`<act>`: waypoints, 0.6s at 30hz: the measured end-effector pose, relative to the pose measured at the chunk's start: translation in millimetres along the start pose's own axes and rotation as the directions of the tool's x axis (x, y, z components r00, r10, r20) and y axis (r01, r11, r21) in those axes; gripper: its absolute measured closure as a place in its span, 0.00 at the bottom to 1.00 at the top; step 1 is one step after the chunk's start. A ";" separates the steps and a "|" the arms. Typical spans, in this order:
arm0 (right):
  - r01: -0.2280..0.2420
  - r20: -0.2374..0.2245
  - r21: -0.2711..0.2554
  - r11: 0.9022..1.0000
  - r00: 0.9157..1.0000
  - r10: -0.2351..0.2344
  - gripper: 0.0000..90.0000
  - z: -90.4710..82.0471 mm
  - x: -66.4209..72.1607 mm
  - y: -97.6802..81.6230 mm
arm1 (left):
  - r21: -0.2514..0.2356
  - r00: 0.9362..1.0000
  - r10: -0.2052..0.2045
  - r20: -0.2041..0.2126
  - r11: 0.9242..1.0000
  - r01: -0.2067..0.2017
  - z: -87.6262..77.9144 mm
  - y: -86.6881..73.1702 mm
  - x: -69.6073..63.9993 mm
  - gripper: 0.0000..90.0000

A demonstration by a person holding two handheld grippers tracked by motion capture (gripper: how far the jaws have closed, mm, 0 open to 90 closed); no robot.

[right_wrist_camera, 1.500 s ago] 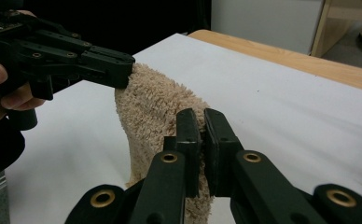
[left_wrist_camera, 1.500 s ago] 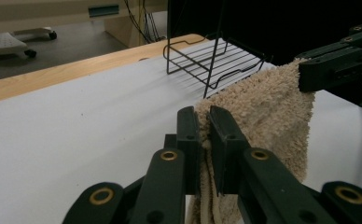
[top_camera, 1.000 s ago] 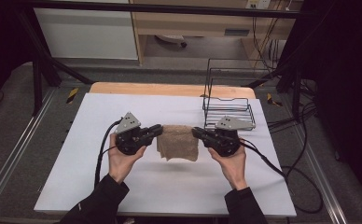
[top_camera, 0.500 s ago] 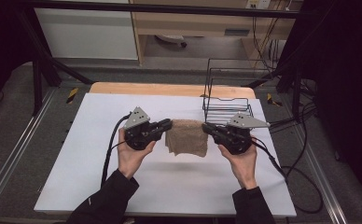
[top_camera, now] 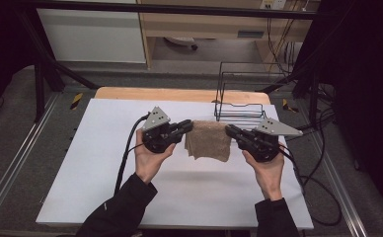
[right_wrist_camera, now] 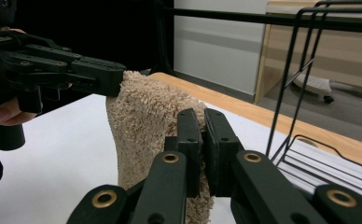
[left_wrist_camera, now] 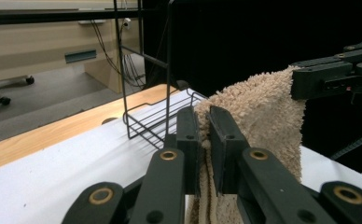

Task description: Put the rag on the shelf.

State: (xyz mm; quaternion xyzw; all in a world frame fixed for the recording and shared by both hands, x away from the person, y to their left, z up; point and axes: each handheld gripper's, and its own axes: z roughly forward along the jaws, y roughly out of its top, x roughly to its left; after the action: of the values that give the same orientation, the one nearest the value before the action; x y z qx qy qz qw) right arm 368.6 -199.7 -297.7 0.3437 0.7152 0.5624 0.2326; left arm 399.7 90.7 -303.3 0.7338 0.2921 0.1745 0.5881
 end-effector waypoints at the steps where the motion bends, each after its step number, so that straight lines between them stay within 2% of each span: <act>1: 0.000 0.002 -0.002 1.000 1.000 0.000 0.95 -1.3 -0.7 0.6 | -0.005 1.000 0.001 0.003 1.000 -0.001 1.5 1.6 -1.2 0.92; 18: 0.020 0.063 -0.062 0.998 0.998 -0.016 0.95 -20.5 -12.4 16.7 | -0.065 1.000 0.011 0.014 0.998 -0.010 18.7 23.6 -10.7 0.92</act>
State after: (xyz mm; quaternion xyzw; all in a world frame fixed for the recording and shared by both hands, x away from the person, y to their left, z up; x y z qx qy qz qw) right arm 365.8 -220.0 -277.0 0.3474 0.6925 0.5714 0.2705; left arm 408.0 66.4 -284.3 0.7170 0.2781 0.1820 0.6128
